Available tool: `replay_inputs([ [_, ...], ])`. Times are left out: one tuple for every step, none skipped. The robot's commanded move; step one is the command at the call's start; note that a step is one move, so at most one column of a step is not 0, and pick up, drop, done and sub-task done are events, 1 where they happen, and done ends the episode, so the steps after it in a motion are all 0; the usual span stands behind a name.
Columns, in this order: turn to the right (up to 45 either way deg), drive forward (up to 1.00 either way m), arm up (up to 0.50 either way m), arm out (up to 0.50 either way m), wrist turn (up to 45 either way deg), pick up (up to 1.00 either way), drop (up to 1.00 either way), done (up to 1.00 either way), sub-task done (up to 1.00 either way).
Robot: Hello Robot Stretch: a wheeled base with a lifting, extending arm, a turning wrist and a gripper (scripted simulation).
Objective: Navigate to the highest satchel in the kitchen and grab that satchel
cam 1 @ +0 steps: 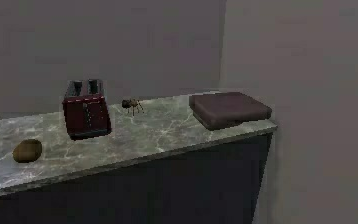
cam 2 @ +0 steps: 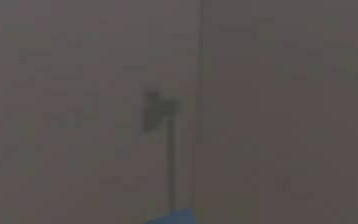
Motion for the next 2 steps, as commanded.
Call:
replay_inputs([
  [3.0, 0.0, 0.0, 0.0, 0.0, 0.0, 0.0, 0.0, 0.0],
  [0.0, 0.45, 0.0, 0.0, 0.0, 0.0, 0.0, 0.0, 0.0],
])
